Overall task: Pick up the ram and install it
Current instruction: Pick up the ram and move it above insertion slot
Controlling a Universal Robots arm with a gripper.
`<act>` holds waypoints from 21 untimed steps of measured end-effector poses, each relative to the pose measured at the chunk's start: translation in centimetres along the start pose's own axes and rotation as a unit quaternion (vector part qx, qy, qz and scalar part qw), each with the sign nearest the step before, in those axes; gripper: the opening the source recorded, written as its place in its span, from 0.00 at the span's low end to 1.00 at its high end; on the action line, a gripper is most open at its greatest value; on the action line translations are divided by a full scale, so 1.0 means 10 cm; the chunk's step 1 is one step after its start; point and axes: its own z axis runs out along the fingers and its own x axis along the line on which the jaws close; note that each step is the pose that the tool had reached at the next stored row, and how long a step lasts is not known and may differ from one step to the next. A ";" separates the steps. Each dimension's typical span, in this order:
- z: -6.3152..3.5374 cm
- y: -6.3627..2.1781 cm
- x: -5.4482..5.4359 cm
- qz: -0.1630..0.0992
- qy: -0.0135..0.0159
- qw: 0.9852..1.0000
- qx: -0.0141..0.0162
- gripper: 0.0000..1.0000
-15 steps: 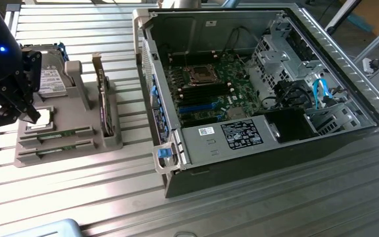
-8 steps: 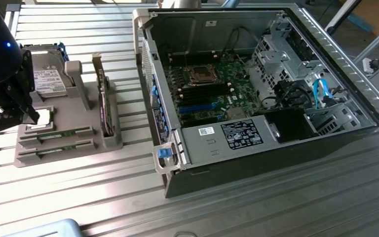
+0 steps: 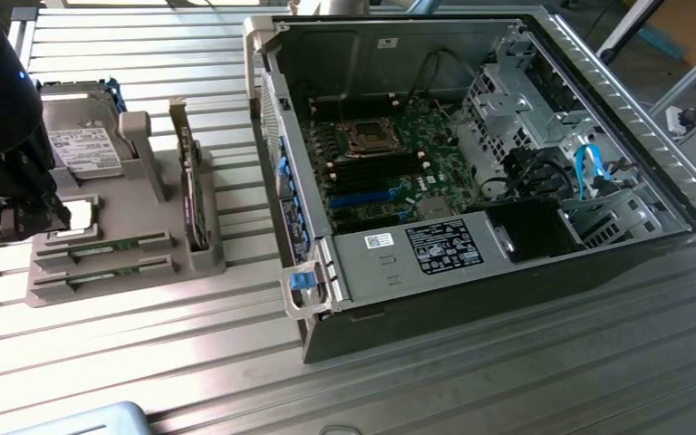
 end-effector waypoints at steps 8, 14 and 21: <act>0.001 0.000 0.00 0.000 0.000 1.000 0.000 0.11; 0.001 0.000 0.00 0.000 0.000 1.000 0.000 0.36; 0.112 -0.001 0.01 -0.005 0.002 1.000 0.000 0.36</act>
